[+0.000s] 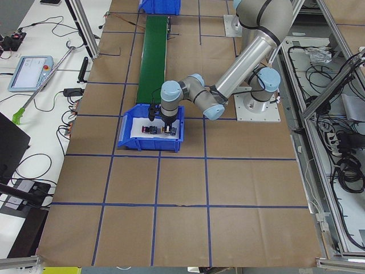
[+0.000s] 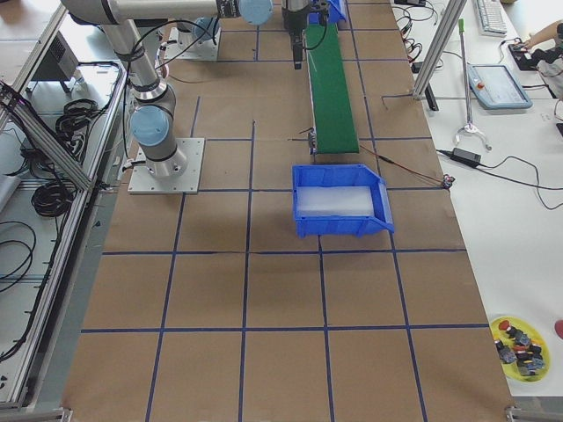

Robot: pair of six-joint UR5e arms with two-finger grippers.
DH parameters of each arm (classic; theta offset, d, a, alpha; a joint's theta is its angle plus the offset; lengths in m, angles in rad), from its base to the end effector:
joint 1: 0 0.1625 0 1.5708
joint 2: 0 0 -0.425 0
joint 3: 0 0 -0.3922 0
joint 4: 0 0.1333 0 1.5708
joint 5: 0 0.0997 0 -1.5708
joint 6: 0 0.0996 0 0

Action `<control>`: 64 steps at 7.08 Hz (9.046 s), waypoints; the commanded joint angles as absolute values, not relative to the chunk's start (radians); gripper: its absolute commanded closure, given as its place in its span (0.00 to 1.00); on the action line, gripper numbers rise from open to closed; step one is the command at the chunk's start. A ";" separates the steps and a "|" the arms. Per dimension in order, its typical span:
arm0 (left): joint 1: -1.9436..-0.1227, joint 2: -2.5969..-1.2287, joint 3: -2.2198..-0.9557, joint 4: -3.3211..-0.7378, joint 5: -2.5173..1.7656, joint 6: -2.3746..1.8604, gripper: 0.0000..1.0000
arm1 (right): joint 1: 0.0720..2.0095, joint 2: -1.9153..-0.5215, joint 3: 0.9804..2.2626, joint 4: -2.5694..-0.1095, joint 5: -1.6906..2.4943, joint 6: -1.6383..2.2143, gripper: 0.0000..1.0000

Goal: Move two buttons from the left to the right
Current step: 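Close the left gripper on the yellow button and lift it, then carry the yellow button to the conveyor and release it, then return the left gripper to the bin and grasp the red button, then lift the red button while the right gripper lowers toward the yellow button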

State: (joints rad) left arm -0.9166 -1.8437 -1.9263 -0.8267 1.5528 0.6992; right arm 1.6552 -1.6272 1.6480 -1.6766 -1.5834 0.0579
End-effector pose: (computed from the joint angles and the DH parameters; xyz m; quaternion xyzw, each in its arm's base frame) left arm 0.2228 -0.5126 0.2538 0.0230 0.9980 -0.0507 0.0292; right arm 0.1717 -0.4631 0.4879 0.0130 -0.9990 0.0428 0.0033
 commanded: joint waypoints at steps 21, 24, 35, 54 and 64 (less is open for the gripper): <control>-1.516 -1.960 -1.690 -1.011 1.568 -0.051 0.80 | 1.655 -1.614 1.649 -1.684 -1.583 0.055 0.00; -1.516 -1.950 -1.674 -1.025 1.568 -0.051 0.01 | 1.655 -1.614 1.649 -1.686 -1.583 0.057 0.00; -1.288 -1.727 -1.516 -1.456 1.566 0.185 0.01 | 1.657 -1.614 1.649 -1.690 -1.580 0.044 0.00; -1.000 -2.002 -1.770 -0.852 1.568 0.598 0.03 | 1.657 -1.572 1.644 -1.692 -1.575 0.058 0.00; -1.003 -2.028 -1.744 -0.821 1.507 0.574 0.84 | 1.657 -1.569 1.648 -1.697 -1.571 0.060 0.00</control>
State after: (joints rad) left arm -1.0027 -2.0314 -1.7557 -0.8131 1.5243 0.5749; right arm 1.6567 -1.5698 1.6489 -1.6937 -1.5722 0.0593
